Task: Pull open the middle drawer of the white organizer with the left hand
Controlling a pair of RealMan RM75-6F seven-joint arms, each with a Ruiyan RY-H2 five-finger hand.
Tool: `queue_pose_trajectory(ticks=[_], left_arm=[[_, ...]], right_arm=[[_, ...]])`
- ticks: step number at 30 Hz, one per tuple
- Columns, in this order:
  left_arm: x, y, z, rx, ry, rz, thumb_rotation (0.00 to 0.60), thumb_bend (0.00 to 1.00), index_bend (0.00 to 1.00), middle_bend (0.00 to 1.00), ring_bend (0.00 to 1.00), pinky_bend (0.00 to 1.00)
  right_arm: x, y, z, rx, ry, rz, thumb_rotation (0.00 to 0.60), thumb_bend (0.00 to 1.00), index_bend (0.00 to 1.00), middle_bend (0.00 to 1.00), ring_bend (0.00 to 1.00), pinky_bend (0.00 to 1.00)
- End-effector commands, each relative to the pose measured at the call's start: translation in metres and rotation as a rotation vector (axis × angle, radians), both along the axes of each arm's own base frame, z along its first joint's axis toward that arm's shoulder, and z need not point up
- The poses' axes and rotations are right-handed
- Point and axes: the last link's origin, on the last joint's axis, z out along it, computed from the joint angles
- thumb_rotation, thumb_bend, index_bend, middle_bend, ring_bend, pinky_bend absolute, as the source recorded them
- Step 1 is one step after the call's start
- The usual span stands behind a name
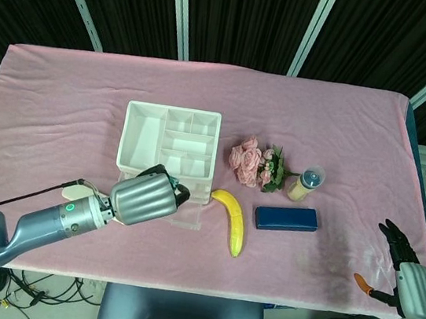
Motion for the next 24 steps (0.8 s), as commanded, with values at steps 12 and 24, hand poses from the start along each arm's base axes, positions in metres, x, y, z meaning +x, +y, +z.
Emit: queue_pose_trajectory(ticks=[12,24], left_arm=[[-0.127,-0.023,0.081,0.152,-0.007,0.260,0.600,0.35,0.60,1.00,1.00,0.99],[-0.212,-0.029,0.024,0.075,0.162,0.401,0.600,0.35,0.58,1.00,1.00,0.99]], right_arm=[[0.002,0.001,-0.001,-0.002,0.004,0.004,0.600,0.13,0.00,0.00,0.01,0.15],[0.002,0.001,-0.001,-0.007,0.008,0.005,0.600,0.13,0.00,0.00,0.01,0.15]])
